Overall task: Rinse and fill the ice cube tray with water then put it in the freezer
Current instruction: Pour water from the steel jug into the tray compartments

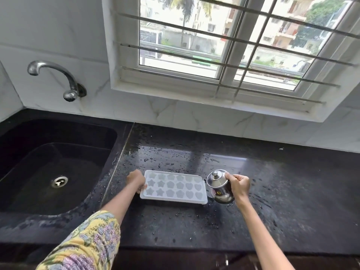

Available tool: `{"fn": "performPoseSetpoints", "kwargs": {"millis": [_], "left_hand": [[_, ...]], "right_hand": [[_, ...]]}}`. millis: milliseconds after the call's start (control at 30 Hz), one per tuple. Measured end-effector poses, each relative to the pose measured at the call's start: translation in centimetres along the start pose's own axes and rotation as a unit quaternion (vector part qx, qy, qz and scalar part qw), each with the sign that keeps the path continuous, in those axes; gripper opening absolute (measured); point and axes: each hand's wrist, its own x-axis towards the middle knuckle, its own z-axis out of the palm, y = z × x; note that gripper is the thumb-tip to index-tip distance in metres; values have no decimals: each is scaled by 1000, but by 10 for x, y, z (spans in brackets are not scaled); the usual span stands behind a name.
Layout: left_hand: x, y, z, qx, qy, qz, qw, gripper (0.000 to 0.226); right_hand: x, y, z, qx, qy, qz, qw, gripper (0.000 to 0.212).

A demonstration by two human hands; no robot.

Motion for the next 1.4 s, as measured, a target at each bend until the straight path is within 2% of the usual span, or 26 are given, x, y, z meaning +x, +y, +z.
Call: {"fn": "performPoseSetpoints", "kwargs": {"millis": [200,400,567,700,933,1033,1167,1400], "left_hand": [[2,-4,-1,61,-1,42,997,24],[-2,-3,0,67,3,47,997,17],[-2,-4,-1,36,-4,32,999,9],[-1,-3,1,34,11,28,999,23],[-3,-3,1,57,14,34,998,29],[-1,-4,0,63,13,41,997,27],[-2,-5,1,53,13,40,998,28],[-1,-7,0,16,8,44,999,23]], "right_hand": [[1,3,-2,-28,9,-40,999,38],[2,-3,-5,-24,12,-57,998,36],[0,-11,-8,-27,23,-64,997,51],[-3,-14,-8,-40,28,-60,997,53],[-11,-5,-6,-56,30,-57,996,42],[-11,0,-5,-64,33,-54,996,47],[-12,-3,-4,-65,36,-46,996,37],[-11,-15,-7,5,40,-16,999,43]]}}
